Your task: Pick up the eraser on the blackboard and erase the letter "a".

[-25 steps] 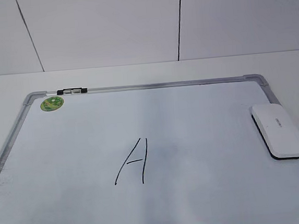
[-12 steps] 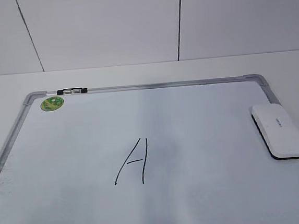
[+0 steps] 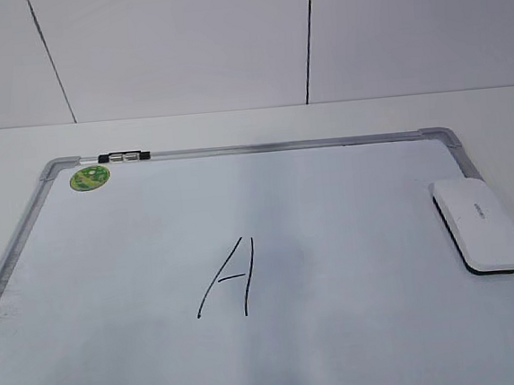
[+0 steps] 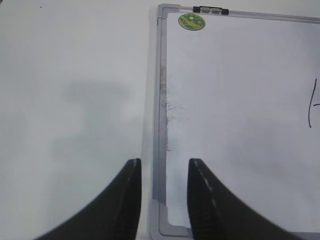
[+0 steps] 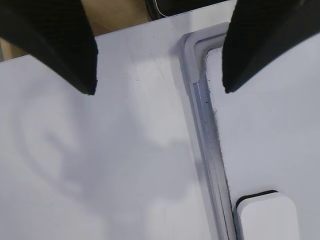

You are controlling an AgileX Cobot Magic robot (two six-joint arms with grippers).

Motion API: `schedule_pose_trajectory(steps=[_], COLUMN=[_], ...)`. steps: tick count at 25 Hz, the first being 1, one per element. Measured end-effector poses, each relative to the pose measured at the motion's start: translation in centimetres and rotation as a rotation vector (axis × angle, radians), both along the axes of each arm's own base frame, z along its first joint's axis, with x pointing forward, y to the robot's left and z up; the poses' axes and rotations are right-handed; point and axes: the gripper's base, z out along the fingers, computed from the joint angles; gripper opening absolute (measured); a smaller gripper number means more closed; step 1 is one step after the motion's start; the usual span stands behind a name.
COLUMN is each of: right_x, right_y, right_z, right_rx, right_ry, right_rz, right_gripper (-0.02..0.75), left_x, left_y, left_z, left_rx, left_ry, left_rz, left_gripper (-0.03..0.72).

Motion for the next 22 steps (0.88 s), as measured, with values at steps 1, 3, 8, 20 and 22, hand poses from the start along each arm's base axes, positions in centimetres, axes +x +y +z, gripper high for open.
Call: schedule_pose_trajectory(steps=[1, 3, 8, 20, 22], right_x=[-0.01, -0.04, -0.05, -0.05, -0.05], right_y=[-0.05, -0.13, -0.17, -0.17, -0.17], right_z=[0.00, 0.00, 0.00, 0.00, 0.00], right_rx=[0.000, -0.002, -0.002, -0.002, -0.002], right_ry=[0.000, 0.000, 0.000, 0.000, 0.000], right_rz=[-0.010, -0.025, -0.036, -0.036, -0.036], right_gripper=[0.592, 0.592, 0.592, 0.592, 0.592], left_x=[0.00, 0.00, 0.00, 0.00, 0.00], left_y=[0.00, 0.00, 0.00, 0.00, 0.00], left_z=[0.00, 0.00, 0.00, 0.00, 0.00], left_rx=[0.000, 0.000, 0.000, 0.000, 0.000], left_ry=[0.000, 0.000, 0.000, 0.000, 0.000], left_rz=[0.002, 0.004, 0.004, 0.004, 0.004], left_gripper=[0.235, 0.235, 0.235, 0.235, 0.235])
